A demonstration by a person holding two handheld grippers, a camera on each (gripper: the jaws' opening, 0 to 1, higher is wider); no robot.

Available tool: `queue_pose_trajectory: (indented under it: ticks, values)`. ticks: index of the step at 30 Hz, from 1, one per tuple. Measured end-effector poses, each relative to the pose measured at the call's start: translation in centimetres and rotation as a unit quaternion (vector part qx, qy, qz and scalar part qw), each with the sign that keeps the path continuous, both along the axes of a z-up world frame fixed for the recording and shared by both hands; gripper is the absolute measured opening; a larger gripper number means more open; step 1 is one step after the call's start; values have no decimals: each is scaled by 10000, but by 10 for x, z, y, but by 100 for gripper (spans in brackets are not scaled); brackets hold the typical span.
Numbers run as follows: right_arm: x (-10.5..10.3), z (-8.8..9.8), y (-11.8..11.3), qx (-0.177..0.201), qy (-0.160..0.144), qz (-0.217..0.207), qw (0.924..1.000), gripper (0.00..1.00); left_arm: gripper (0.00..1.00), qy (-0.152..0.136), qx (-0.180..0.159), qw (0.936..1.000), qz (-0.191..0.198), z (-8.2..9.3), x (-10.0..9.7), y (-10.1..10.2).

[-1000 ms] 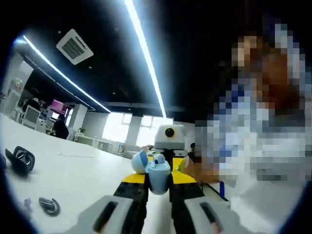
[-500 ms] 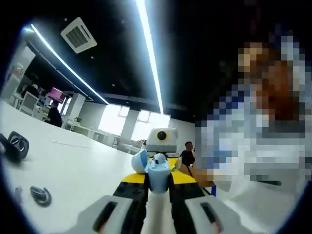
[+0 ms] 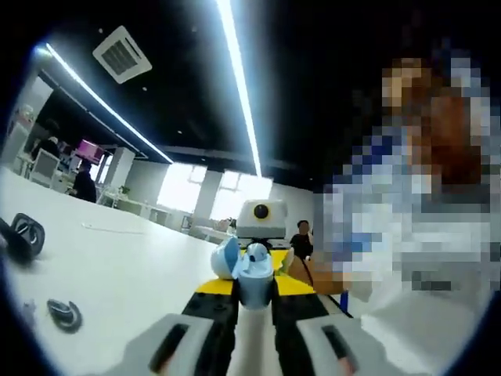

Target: Pick up the earbuds from the table and place the earbuds into the earbud case

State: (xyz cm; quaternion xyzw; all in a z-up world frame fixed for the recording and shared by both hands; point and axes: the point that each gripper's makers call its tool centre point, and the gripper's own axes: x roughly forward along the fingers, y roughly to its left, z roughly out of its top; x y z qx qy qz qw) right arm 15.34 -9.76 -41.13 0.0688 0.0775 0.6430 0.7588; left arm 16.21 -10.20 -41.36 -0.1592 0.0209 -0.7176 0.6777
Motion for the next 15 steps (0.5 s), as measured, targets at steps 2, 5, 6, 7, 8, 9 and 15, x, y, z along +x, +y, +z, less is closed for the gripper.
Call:
queue_pose_trajectory:
  ticks: [2,5,6,7,8,9,15]
  values:
    - [-1,-1,0,61,95,35,9999,14,18,5,10,10000,-9,0,0,0]
    - [-1,-1,-2,103,129,63,9998,13,18,98,33,9999,-4,-1,0,0]
    - [-1,-1,-2,123,148,63,9998,13,18,135,27,9999,-10,-1,1,1]
    - [0,-1,-4,130,152,59,9998,13,18,151,24,9999,-11,-1,2,3]
    - [0,-1,-5,126,127,36,9998,13,18,164,15,9999,4,-1,3,5]
    - [0,0,-6,133,117,9,9998,13,18,180,-4,9998,22,0,4,7]
    - [0,2,-4,115,-89,-94,9999,14,17,147,-72,9999,41,4,5,9]
